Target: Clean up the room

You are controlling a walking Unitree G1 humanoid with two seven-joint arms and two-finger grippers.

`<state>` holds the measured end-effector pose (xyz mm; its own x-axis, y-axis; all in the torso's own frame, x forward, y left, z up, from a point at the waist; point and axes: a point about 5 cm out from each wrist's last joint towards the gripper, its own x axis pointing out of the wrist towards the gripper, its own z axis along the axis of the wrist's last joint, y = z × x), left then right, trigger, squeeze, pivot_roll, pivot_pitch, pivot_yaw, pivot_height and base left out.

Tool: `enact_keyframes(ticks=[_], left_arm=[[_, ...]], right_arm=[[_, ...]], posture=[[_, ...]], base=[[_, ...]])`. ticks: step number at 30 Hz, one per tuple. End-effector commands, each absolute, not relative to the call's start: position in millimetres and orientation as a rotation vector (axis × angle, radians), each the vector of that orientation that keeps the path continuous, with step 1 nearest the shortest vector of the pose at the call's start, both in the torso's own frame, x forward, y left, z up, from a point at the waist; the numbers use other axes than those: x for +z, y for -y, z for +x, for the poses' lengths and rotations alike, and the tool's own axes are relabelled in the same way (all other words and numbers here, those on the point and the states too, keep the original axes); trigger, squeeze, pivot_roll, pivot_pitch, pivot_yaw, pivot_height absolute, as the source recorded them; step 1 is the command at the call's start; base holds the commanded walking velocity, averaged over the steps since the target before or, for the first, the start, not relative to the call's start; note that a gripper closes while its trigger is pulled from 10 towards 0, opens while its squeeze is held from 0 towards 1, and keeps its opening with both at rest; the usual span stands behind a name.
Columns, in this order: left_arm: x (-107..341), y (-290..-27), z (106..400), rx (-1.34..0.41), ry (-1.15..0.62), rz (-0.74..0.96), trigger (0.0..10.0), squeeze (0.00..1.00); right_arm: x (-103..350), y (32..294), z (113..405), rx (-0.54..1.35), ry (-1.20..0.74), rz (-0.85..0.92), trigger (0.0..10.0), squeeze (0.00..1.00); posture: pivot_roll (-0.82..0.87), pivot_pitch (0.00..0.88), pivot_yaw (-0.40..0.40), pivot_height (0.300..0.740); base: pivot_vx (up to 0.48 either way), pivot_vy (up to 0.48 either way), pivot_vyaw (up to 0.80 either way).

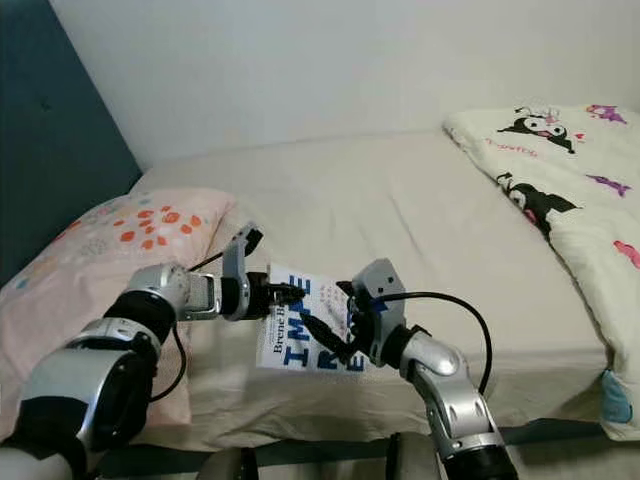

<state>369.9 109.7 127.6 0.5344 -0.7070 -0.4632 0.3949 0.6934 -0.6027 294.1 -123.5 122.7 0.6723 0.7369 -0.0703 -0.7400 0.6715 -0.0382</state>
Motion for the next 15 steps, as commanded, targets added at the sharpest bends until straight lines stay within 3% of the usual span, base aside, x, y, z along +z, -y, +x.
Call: enact_keyframes(ticks=[1,15], left_arm=[[119,-113,369,-0.635,-0.749,-0.403,0.0,0.00],[121,-129,379,-0.452,-0.658,-0.344,0.0,0.00]], right_arm=[[122,122,291,0.833,-0.056,-0.071,10.0,0.00],[123,121,293,0.839,-0.045,-0.080,10.0,0.00]], posture=[[0.04,0.126,0.058,0.590],[0.04,0.126,0.061,0.590]], base=[[0.000,0.000,0.00],[0.000,0.000,0.00]])
